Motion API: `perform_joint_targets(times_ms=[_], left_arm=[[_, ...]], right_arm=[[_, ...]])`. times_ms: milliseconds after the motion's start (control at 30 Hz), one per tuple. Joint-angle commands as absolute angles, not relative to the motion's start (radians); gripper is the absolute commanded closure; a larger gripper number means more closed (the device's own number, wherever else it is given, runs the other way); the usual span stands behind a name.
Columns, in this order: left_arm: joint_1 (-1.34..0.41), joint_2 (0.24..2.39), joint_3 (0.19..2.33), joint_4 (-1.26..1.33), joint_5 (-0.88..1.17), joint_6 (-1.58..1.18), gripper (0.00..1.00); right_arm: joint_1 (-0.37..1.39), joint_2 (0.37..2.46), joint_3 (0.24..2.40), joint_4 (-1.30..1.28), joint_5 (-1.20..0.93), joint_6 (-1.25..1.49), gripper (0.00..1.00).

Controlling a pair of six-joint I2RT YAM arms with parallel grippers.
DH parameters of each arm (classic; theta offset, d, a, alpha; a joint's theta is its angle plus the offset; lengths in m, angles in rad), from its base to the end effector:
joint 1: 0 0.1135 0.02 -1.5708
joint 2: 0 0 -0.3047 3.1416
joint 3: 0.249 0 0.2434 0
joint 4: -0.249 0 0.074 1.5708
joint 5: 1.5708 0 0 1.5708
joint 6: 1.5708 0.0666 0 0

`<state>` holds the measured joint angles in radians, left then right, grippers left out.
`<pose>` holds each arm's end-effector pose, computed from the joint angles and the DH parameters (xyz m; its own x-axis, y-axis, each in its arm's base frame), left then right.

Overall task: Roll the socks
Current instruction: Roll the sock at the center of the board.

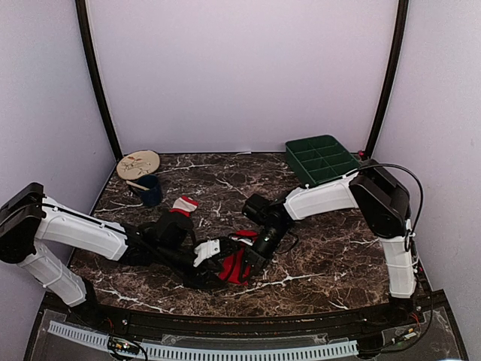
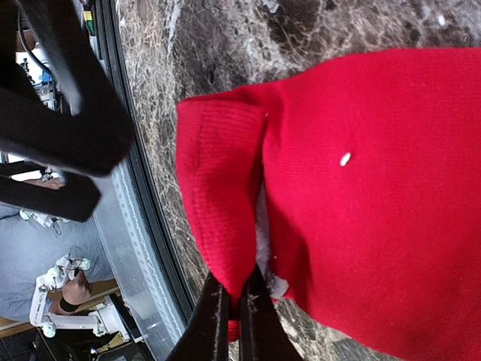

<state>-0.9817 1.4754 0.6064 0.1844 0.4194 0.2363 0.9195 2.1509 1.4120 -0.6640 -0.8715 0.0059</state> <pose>0.1405 -0.2591 0.1901 -0.1228 0.5686 -0.8134 0.9909 0.1153 -0.0690 0.2149 0.3660 0.1386 -0.6012 -0.7824 -0.1627 -0.5859 0.2931 0.7555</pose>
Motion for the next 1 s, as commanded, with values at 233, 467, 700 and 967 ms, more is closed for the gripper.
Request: perform_joint_targets(times_ms=[233,467,700,967], left_arm=[[-1.023,1.566,0.668,0.156,0.339,0.359,0.57],[-1.025,1.605,0.700,0.149,0.305,0.390,0.56],[-1.025,1.623,0.715,0.136,0.294,0.410,0.57],[-1.025,1.655,0.742,0.084,0.305,0.444,0.65]], right_arm=[[0.908,2.171,1.422,-0.688,-0.900,0.003,1.00],[0.908,2.169,1.419,-0.692,-0.904,-0.003,1.00],[0.908,2.171,1.423,-0.699,-0.910,-0.008,1.00],[0.908,2.168,1.420,-0.700,-0.913,-0.011,1.00]])
